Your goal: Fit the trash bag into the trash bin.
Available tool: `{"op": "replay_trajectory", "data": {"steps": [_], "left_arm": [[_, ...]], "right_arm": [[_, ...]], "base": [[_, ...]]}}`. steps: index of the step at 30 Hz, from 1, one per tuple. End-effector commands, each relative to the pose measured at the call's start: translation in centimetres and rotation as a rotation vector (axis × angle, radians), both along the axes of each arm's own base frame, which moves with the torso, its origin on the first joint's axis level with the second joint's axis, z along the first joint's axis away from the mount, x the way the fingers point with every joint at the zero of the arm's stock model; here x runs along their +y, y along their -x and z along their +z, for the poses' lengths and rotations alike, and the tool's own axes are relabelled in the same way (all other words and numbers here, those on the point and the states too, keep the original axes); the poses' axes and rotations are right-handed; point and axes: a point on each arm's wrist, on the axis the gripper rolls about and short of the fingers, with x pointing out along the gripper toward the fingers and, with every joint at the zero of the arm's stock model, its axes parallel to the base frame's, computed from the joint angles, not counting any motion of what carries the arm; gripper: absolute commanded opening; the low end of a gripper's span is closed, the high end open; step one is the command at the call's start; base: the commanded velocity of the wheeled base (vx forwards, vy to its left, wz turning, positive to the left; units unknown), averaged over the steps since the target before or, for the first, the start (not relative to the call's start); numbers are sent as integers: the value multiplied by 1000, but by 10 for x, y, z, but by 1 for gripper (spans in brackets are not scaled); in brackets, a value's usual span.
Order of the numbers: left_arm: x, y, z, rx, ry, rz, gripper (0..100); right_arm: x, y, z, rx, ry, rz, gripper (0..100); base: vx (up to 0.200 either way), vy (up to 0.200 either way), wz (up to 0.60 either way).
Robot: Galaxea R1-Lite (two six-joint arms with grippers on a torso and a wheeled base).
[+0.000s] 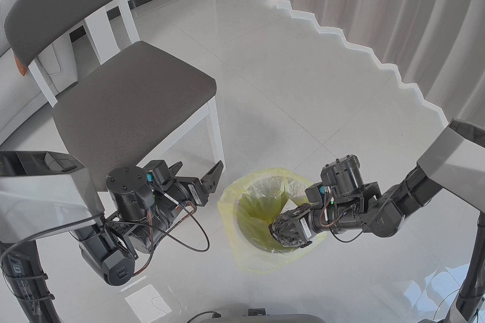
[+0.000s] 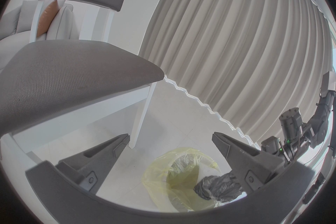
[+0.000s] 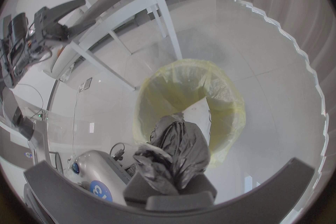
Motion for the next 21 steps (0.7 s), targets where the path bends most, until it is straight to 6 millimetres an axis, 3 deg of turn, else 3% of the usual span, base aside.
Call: {"op": "replay_trajectory", "data": {"steps": [1,6,7,11,16,21], "left_arm": [[0,-1,0,-9,6,2,100],[0,-1,-2,-7,3,2,100],[0,-1,-1,-9,4,2,100],[0,-1,0,-11,6,6,100],[1,-1,0,-9,7,13,100],[0,-1,-1,-6,11,10,100]], "right_arm": [[0,-31,-12,-12,-17,-23,0],[-4,-59,-19,-40,-20,-36,0],[-7,-73,-24,-37,-9,-49,0],[-10,-97,-22,-65,-27,-80,0],[-6,-81,-18,-40,-25,-47,0],[0,-58,-31,17,10,-6,0]], "base": [[0,0,0],[0,0,0],[0,0,0],[0,0,0],[0,0,0],[0,0,0]]}}
